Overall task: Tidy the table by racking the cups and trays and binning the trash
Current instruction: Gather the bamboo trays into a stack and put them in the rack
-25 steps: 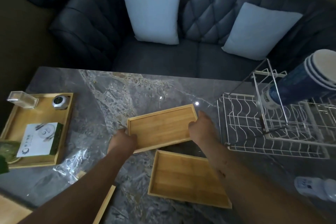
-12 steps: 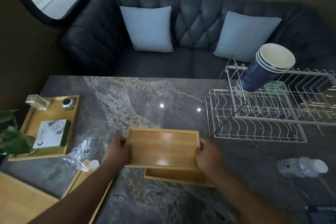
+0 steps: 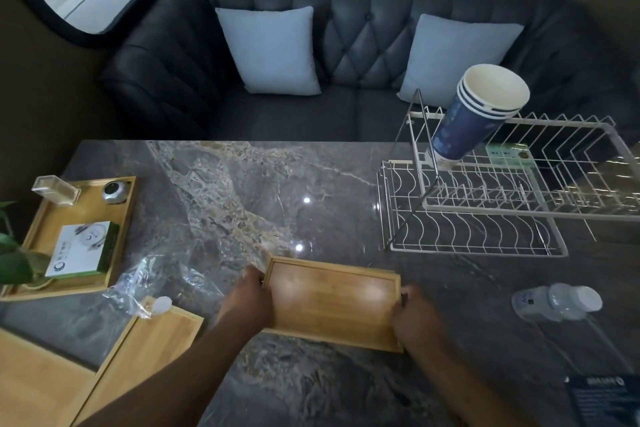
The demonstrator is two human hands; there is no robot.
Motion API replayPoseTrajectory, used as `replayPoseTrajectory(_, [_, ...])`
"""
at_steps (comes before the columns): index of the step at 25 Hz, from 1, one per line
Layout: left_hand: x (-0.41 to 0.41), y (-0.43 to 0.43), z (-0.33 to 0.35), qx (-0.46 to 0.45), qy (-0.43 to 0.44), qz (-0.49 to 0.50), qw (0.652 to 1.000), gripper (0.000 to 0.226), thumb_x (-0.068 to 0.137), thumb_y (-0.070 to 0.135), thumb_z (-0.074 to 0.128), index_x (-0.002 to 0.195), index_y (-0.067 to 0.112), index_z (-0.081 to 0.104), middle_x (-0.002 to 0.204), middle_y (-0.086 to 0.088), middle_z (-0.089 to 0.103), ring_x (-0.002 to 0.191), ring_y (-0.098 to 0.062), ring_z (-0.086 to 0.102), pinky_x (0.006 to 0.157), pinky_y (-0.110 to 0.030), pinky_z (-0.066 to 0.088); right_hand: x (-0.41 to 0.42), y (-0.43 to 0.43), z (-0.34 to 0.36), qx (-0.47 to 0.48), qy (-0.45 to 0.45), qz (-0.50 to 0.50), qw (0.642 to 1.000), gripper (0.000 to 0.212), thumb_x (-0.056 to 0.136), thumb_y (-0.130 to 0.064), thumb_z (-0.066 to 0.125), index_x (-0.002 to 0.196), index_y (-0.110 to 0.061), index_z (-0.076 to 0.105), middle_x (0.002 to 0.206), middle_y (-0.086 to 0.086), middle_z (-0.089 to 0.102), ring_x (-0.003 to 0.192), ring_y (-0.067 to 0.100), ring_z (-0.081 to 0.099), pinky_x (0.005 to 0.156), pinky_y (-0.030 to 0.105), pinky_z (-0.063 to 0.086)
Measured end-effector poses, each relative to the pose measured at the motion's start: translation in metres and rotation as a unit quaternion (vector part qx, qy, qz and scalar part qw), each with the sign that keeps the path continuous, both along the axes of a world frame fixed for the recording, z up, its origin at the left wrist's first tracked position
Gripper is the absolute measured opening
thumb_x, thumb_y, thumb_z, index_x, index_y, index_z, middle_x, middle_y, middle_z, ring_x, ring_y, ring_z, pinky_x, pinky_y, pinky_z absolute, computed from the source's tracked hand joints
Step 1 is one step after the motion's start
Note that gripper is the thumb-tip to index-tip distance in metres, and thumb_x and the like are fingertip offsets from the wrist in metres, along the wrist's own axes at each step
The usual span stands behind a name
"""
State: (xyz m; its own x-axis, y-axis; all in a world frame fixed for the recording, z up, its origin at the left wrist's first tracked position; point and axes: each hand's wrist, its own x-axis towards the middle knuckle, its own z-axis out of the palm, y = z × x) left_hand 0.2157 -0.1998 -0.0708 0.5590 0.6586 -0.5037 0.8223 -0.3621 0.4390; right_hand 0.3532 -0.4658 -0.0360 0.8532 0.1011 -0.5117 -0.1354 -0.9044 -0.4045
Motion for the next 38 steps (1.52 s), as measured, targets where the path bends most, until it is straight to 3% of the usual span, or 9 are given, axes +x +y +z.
replayPoseTrajectory(4, [0.000,0.001,-0.006,0.000,-0.005,0.010,1.000,0.010,0.093,0.026,0.051,0.102,0.020,0.051,0.118,-0.009,0.059,0.102,-0.034,0.062,0.082,-0.039,0.042,0.001,0.007,-0.004,-0.012,0.007,-0.008,1.000,0.026,0.094,-0.009,0.053,0.119,-0.013,0.057,0.116,0.017,0.068,0.108,0.035,0.064,0.091,0.035,0.049])
replayPoseTrajectory(8, [0.001,0.004,-0.011,-0.005,0.012,0.013,1.000,0.007,0.089,0.024,0.054,0.095,0.025,0.051,0.108,-0.007,0.066,0.085,-0.024,0.058,0.077,-0.038,0.044,0.001,0.011,-0.006,0.003,0.011,-0.029,1.000,0.035,0.091,-0.010,0.056,0.126,-0.012,0.054,0.123,0.016,0.065,0.112,0.034,0.062,0.093,0.034,0.047])
replayPoseTrajectory(13, [0.003,0.001,-0.015,-0.046,-0.020,0.043,0.998,0.040,0.091,0.019,0.054,0.131,0.015,0.057,0.121,-0.013,0.068,0.103,-0.031,0.064,0.086,-0.040,0.048,-0.004,0.014,-0.013,0.026,0.046,-0.070,0.996,0.042,0.093,-0.011,0.057,0.134,-0.006,0.052,0.133,0.020,0.060,0.120,0.038,0.057,0.098,0.038,0.044])
replayPoseTrajectory(18, [0.012,-0.008,-0.013,-0.088,-0.037,0.036,0.995,0.038,0.091,0.014,0.054,0.129,0.010,0.057,0.116,-0.015,0.067,0.092,-0.023,0.055,0.083,-0.035,0.044,-0.007,0.025,-0.018,0.004,0.082,-0.078,0.994,0.037,0.094,-0.021,0.055,0.125,-0.001,0.059,0.127,0.023,0.064,0.116,0.037,0.061,0.091,0.035,0.046])
replayPoseTrajectory(22, [0.008,-0.003,-0.010,-0.092,-0.023,0.041,0.995,0.048,0.090,0.023,0.059,0.136,0.011,0.052,0.123,-0.016,0.066,0.092,-0.023,0.054,0.081,-0.034,0.042,0.001,0.022,-0.016,-0.029,0.091,-0.018,0.995,0.039,0.096,-0.024,0.056,0.126,0.001,0.057,0.131,0.023,0.062,0.121,0.037,0.059,0.095,0.035,0.046])
replayPoseTrajectory(26, [-0.009,0.015,0.003,-0.111,0.011,-0.006,0.994,0.051,0.089,0.043,0.060,0.134,0.019,0.055,0.123,-0.010,0.068,0.099,-0.025,0.064,0.084,-0.036,0.049,0.010,0.013,0.007,-0.107,0.083,0.114,0.984,0.047,0.094,-0.031,0.058,0.133,-0.006,0.050,0.135,0.017,0.060,0.122,0.033,0.058,0.097,0.034,0.047])
replayPoseTrajectory(31, [-0.047,0.046,0.034,-0.063,0.054,-0.081,0.993,0.039,0.090,0.054,0.062,0.113,0.023,0.065,0.115,-0.004,0.070,0.089,-0.017,0.059,0.078,-0.029,0.044,0.008,0.039,0.049,-0.225,-0.017,0.327,0.918,0.046,0.086,-0.043,0.051,0.125,-0.020,0.054,0.128,0.005,0.063,0.113,0.025,0.063,0.088,0.034,0.049])
replayPoseTrajectory(35, [-0.096,0.072,0.050,-0.051,0.140,-0.128,0.980,0.043,0.094,0.050,0.056,0.112,0.013,0.068,0.120,-0.008,0.071,0.109,-0.025,0.066,0.091,-0.034,0.049,-0.014,0.110,0.063,-0.188,0.053,0.528,0.826,0.046,0.090,-0.051,0.052,0.124,-0.020,0.056,0.129,0.006,0.061,0.111,0.025,0.059,0.082,0.032,0.044])
replayPoseTrajectory(38, [-0.143,0.086,0.050,-0.042,0.176,-0.111,0.977,0.051,0.097,0.053,0.053,0.125,0.012,0.064,0.132,-0.009,0.065,0.122,-0.026,0.060,0.097,-0.033,0.044,-0.043,0.173,0.070,-0.172,0.043,0.598,0.782,0.048,0.092,-0.050,0.055,0.128,-0.020,0.057,0.132,0.005,0.061,0.115,0.026,0.059,0.080,0.029,0.039])
